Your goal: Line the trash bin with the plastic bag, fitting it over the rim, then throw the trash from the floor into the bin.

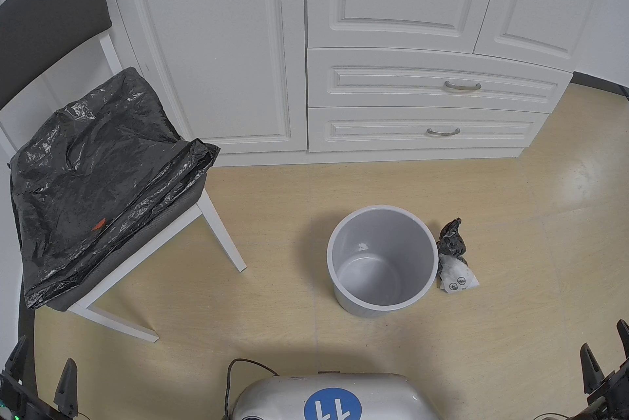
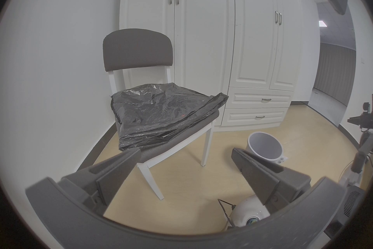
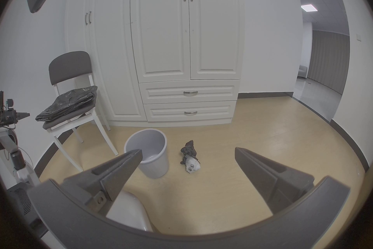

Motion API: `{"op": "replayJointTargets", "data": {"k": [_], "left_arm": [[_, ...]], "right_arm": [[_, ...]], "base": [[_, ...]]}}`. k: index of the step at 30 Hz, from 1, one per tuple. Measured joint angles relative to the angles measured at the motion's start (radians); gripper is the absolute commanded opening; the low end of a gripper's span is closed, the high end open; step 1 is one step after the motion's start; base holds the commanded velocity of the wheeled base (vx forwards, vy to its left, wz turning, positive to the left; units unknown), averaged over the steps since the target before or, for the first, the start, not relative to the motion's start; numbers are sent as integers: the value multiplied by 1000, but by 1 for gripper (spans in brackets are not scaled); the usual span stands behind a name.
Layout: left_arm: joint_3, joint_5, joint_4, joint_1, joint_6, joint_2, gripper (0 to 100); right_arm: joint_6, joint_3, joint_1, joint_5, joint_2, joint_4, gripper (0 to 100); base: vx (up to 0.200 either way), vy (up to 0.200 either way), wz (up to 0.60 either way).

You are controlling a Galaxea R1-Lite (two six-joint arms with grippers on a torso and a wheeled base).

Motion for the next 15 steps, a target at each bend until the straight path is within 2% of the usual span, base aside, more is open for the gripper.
{"op": "replayJointTargets", "data": {"k": [15], "left_arm": [[0, -1, 0, 1, -4, 0, 100]], "right_arm": [[2, 0, 0, -2, 0, 0, 100]], "base": [[0, 0, 0]]}}
